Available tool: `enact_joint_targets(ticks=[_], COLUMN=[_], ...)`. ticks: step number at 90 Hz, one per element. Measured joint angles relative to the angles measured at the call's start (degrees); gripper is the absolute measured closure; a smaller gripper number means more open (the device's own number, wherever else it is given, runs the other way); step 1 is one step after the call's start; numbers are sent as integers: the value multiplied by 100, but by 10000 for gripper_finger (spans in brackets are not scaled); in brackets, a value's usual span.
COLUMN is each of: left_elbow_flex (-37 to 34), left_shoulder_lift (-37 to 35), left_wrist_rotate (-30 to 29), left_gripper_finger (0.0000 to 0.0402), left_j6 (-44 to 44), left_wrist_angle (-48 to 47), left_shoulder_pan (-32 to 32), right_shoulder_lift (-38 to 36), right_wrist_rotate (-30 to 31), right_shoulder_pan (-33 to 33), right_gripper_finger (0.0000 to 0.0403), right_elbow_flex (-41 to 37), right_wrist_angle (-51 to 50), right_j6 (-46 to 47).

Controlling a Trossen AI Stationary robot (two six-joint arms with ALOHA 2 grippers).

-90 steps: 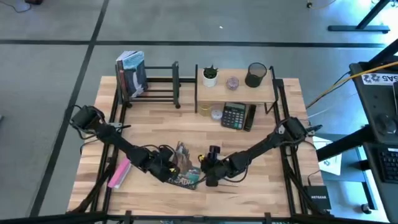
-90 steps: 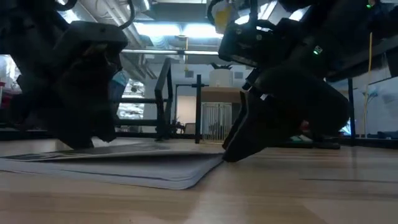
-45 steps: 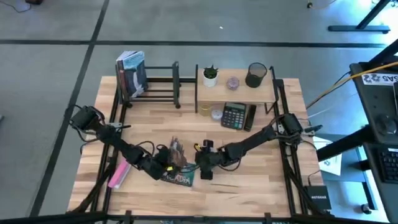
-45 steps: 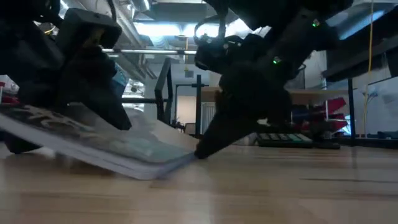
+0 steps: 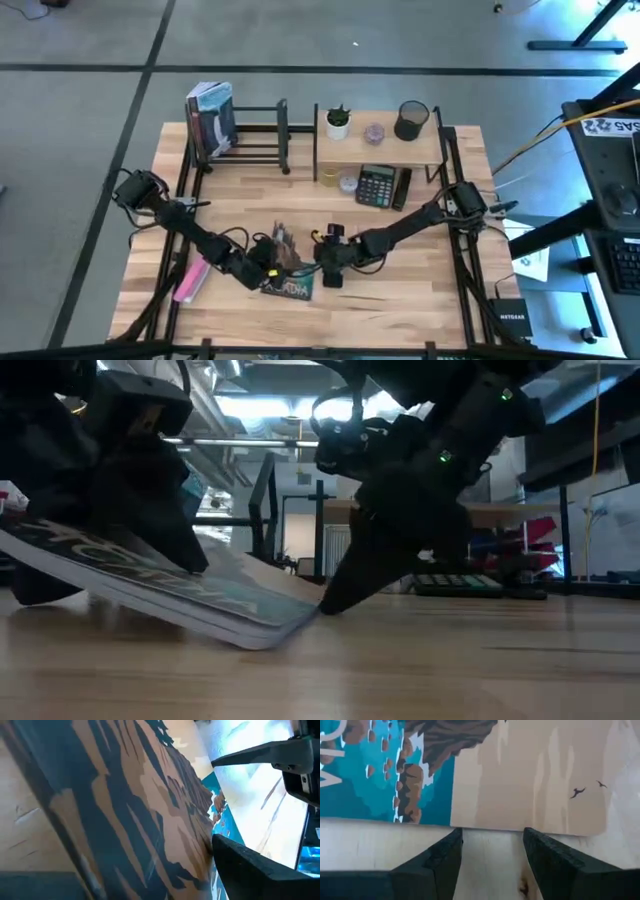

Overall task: Stock shelves
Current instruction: Put the brown book into the book holder

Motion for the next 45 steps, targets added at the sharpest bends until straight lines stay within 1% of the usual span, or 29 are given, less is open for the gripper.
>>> enact_joint_targets(ticks=[14, 23, 32, 45], left_elbow_flex=[10, 6, 6, -5], left_shoulder_lift=[-10, -8, -8, -8], left_wrist_rotate=[-17, -92, -90, -95], left_gripper_finger=[161, 149, 152, 177], left_j6=[-53, -13, 4, 4], left_wrist_angle=[-239, -214, -259, -283], left_shoulder_pan=[-78, -108, -108, -108], right_shoulder_lift=[0, 0, -2, -2], right_wrist_rotate=[-60, -59, -98, -105], right_shoulder_pan=[18, 36, 36, 38], right_gripper_finger=[205, 205, 205, 205], right_elbow_flex=[-7, -8, -9, -11], right_wrist_angle=[-82, -88, -122, -162], right_j6=[172, 205, 248, 247])
